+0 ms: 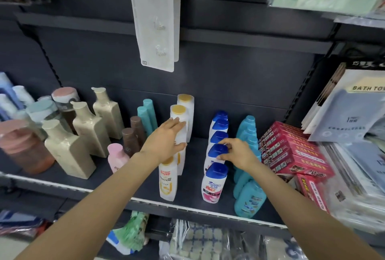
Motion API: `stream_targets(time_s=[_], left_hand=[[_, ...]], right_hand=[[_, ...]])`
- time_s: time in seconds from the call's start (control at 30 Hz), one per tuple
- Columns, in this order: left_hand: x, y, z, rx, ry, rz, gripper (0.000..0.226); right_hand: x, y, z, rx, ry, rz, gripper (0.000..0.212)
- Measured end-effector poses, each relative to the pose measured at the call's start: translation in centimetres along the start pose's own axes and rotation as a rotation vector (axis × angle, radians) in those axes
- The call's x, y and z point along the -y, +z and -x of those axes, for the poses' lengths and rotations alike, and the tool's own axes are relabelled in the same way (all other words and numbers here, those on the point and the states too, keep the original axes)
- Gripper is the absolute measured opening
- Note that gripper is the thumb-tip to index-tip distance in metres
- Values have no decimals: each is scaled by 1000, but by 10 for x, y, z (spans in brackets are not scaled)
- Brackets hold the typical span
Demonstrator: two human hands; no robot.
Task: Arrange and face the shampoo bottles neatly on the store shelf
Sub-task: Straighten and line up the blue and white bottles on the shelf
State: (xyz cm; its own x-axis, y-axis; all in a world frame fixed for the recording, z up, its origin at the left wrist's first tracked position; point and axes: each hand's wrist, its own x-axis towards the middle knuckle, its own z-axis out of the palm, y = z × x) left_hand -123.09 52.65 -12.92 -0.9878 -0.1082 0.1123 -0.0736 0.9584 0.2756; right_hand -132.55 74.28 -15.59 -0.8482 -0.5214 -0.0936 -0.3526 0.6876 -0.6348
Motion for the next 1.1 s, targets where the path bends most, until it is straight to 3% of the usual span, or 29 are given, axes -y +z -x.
stream_targets(time_s=[0.23,0.4,0.53,0.7,0.9,1.1], left_hand=[[3,15,10,-46,16,70,72],[3,15,10,-66,8,44,69],[-2,10,3,-131,-30,-4,61],[-3,16,0,-155,-45,-12,58],[-2,18,2,-155,-39,-38,59],[-8,10,-1,-128,-59,-46,60]], right_hand=[[1,-3,-3,-26,-18,-107,44],[4,-11,-13,-307,-70,-13,28],[1,-11,-31,-195,-7,52,40],[1,-5,-47,-103,73,-36,45],[4,-3,-49,-126,72,-61,42],[38,-38,-34,-292,-70,-225,33]])
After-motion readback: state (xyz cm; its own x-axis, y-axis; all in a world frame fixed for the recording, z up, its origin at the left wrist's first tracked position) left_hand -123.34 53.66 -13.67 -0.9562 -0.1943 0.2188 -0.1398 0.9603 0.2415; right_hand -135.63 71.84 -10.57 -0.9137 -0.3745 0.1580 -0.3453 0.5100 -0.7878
